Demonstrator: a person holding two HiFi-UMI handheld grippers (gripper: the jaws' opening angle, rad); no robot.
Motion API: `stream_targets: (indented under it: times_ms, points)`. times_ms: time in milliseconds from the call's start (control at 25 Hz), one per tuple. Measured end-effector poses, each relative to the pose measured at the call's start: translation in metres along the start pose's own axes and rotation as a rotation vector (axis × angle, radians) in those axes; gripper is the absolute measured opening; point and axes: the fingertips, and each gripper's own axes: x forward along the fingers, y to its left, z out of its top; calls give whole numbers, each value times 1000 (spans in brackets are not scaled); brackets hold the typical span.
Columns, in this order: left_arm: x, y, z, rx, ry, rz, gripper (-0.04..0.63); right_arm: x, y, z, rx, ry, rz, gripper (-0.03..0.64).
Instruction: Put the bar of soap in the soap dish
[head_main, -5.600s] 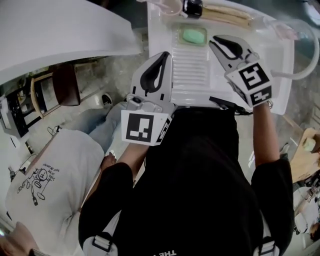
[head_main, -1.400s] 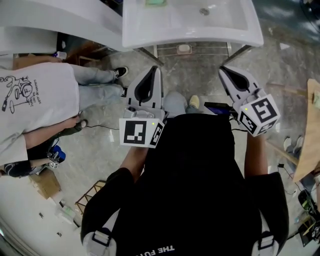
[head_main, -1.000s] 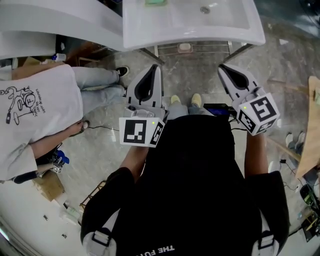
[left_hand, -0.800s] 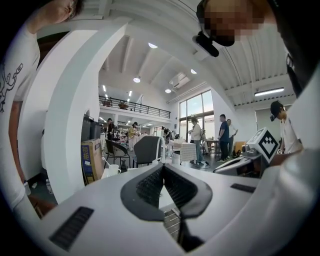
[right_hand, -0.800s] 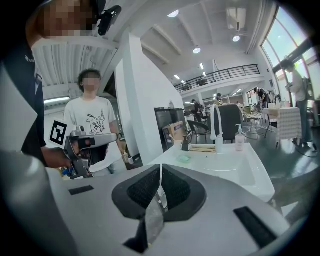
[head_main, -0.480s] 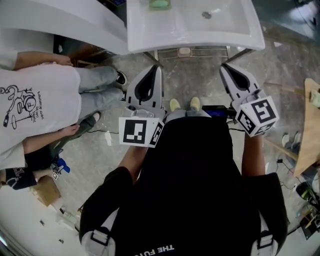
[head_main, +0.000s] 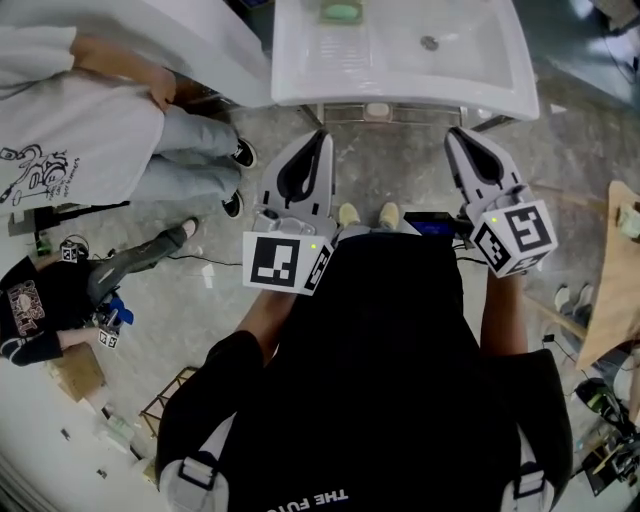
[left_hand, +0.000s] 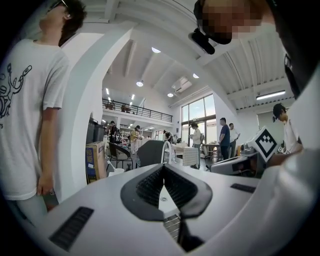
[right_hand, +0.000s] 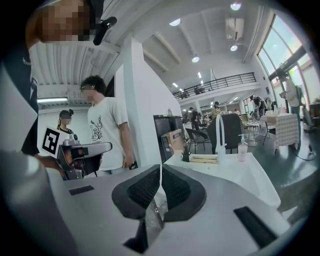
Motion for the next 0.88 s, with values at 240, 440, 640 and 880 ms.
stream_targets:
  times_ms: [240,440,640,880]
  points:
    - [-1,0,3,7,-4,-3,3,3,2,1,2,-6,6,25]
    - [4,-2,3,15,-8,-12,3,6,3,-1,6,-6,15,25]
    - [6,-2,6,17,-11,-11,3,9,2,2,2,-7,26,25]
    - [3,1,7,19,-12,3,4,11,2,5,-3,-14,29,25]
